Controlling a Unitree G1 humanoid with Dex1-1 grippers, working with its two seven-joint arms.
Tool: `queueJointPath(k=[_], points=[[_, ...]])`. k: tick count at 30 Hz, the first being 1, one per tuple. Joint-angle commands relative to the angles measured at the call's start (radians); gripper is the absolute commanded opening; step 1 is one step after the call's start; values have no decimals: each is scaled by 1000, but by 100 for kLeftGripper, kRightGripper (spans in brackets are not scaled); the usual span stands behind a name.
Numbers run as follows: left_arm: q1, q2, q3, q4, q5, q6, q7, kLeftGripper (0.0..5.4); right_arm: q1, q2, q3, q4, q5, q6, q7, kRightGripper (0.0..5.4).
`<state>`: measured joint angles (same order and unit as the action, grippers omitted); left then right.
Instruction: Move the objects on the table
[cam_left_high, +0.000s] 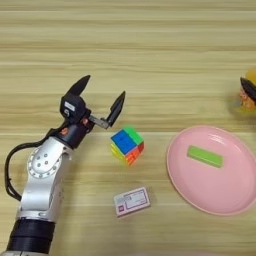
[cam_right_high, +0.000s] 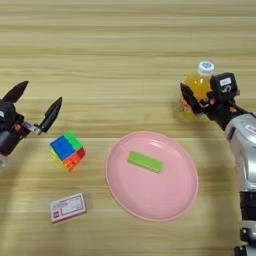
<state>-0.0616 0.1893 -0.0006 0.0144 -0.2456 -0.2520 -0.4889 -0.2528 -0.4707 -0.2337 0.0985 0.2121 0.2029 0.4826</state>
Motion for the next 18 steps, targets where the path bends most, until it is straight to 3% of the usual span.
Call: queueJointPath(k=[1, 18], points=[[-7, 8, 6, -6, 11, -2, 6, 540, 11, -23, 0, 28, -27, -45, -6, 362], [-5, 14, 16, -18, 7, 0, 4, 540, 35, 20, 39, 205, -140, -318, -106, 362]])
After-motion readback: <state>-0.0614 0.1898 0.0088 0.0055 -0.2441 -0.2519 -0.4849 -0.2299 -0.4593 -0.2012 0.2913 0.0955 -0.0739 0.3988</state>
